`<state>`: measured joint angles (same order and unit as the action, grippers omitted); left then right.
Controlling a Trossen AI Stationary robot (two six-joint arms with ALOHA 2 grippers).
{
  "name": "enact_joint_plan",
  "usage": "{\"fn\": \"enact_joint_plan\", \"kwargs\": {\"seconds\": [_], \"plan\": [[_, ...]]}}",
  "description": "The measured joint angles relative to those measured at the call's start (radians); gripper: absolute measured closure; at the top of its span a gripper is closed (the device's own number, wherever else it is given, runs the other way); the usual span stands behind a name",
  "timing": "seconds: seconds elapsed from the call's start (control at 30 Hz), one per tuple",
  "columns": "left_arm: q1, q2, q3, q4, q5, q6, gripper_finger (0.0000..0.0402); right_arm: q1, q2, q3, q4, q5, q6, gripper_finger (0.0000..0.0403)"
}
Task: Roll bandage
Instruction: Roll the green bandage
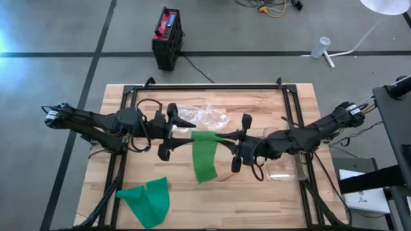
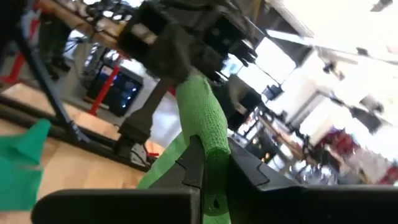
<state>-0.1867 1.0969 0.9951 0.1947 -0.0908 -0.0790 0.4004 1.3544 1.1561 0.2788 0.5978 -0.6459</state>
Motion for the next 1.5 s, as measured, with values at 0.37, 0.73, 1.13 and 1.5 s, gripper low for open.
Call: {"fn": "enact_joint_plan", "kwargs": {"seconds": [0.37,0.73,1.13,1.5], "plan": [[0.0,-0.02,-0.001,-0.083,0.091,0.034,0.0106,0.001,-0.058,0.0,-0.075,-0.212,-0.081,0.0378],[-0.001,0.092,-0.208,0.447,0.106,0.092,0.014,0.001,-0.138,0.0,-0.162,-0.255,-0.001,0.038],[0.001,0.303,-0.103,0.595,-0.067,0.183,0.0174,0.004,-0.132,-0.002,-0.185,-0.126,0.111,0.038],[0.014,0.361,-0.064,0.559,-0.084,0.264,0.0384,0.008,-0.135,-0.002,-0.192,-0.126,0.21,0.038]]}}
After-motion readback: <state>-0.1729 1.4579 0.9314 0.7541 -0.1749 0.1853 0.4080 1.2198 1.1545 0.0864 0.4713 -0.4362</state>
